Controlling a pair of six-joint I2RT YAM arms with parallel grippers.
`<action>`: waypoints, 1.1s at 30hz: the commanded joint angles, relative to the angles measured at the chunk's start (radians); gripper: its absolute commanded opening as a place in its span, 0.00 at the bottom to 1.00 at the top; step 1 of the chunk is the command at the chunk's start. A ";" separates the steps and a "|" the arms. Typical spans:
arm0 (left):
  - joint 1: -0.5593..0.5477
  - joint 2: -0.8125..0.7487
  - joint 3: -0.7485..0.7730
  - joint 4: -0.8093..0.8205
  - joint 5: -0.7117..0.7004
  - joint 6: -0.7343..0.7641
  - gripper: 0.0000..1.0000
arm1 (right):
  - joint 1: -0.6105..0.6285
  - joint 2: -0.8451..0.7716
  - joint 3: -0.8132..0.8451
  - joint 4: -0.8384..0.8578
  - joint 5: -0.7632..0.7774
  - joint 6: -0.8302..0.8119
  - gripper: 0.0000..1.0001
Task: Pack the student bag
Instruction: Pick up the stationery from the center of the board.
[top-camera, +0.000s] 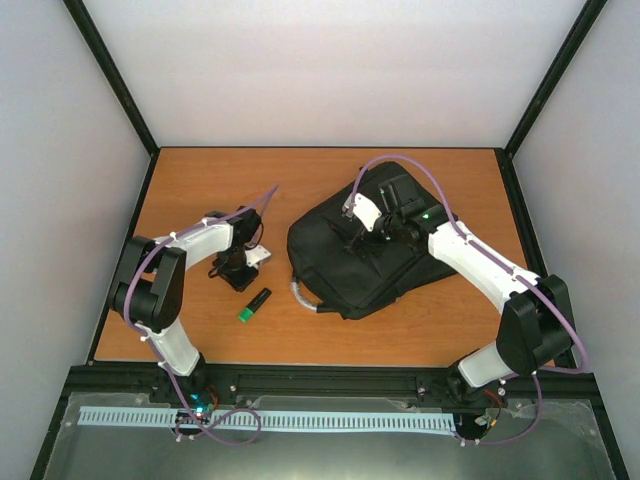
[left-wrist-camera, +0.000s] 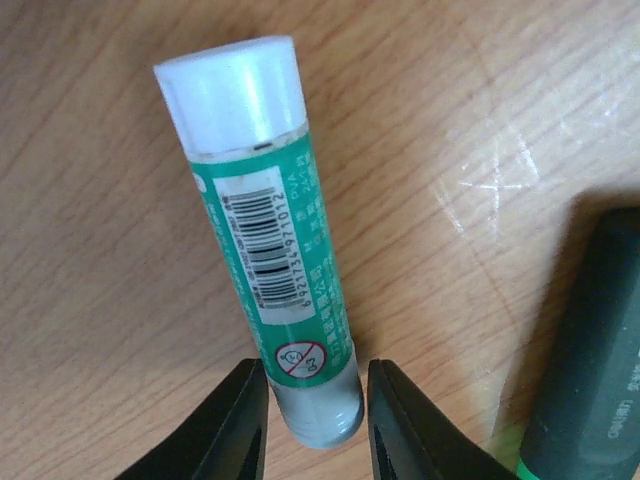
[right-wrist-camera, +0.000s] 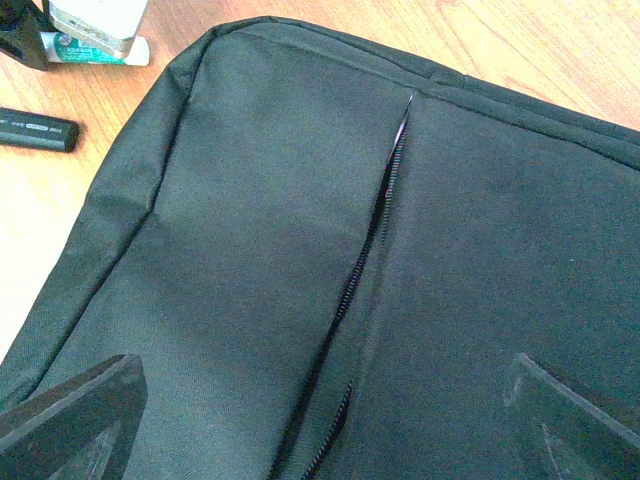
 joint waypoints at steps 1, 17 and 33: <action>0.006 -0.008 0.015 0.013 0.020 0.004 0.30 | -0.005 -0.008 0.000 0.013 -0.017 0.000 1.00; 0.006 -0.067 0.037 -0.042 0.038 0.066 0.01 | -0.027 -0.038 -0.004 0.030 0.057 0.007 1.00; -0.023 -0.093 0.400 -0.390 0.543 0.138 0.04 | -0.045 -0.041 -0.021 0.035 0.201 -0.018 0.99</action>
